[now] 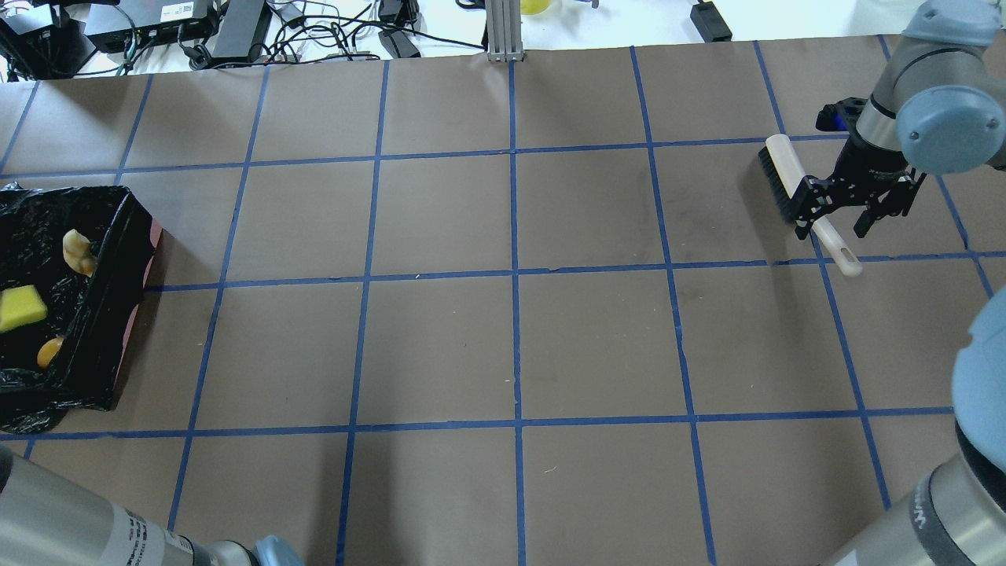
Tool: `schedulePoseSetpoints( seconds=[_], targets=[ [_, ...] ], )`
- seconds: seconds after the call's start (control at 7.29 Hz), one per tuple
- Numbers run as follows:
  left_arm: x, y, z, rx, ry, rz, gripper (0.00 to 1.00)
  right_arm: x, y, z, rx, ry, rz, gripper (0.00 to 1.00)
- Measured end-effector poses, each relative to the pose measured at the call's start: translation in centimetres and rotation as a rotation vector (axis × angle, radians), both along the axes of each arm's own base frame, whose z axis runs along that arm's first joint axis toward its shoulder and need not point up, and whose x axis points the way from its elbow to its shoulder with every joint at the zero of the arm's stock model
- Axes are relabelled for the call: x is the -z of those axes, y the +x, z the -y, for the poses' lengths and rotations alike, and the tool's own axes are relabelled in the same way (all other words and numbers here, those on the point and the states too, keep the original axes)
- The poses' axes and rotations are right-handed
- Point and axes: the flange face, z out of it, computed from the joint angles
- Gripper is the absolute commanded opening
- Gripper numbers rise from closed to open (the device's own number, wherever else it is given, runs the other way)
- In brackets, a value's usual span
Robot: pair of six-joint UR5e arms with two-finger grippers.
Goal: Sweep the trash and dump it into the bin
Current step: 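Tip the dustpan over the black bin with the left while the right drops the brush, then lower the empty dustpan back onto the table with the left gripper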
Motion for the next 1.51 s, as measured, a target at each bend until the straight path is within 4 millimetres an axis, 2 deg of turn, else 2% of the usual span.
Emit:
schedulePoseSetpoints(
  seconds=[0.14,0.27,0.55,0.69,0.82,0.96,1.1,1.23,1.51],
  targets=[
    [0.0,-0.5,0.4,0.012,-0.01,-0.007,0.0,-1.8,0.0,-0.3,-0.002,-0.014,-0.022,1.0],
    [-0.2,-1.8,1.2,0.041,-0.039,-0.028,0.0,-5.0,0.3,-1.1,-0.004,-0.035,-0.041,1.0],
    [-1.4,-7.0,3.8,0.134,-0.132,-0.085,0.0,-12.6,2.2,-4.1,-0.013,-0.093,-0.061,1.0],
    [-2.0,-10.0,5.0,0.174,-0.175,-0.112,0.0,-15.2,4.3,-5.0,-0.022,-0.128,-0.072,1.0],
    [-2.0,-13.0,6.2,0.201,-0.206,-0.144,0.0,-17.2,8.0,-5.8,-0.018,-0.162,-0.082,1.0],
    [-1.2,-15.1,7.2,0.206,-0.222,-0.192,0.0,-18.5,12.0,-6.7,-0.017,-0.188,-0.062,1.0],
    [0.2,-16.5,8.0,0.188,-0.239,-0.258,0.0,-19.3,15.2,-7.4,-0.023,-0.205,-0.001,1.0],
    [2.2,-17.7,8.7,0.148,-0.258,-0.328,0.0,-19.8,17.0,-8.0,-0.023,-0.214,0.059,1.0],
    [5.8,-22.3,10.2,0.108,-0.273,-0.466,0.0,-20.9,17.7,-9.1,-0.028,-0.217,0.057,1.0]
  ],
)
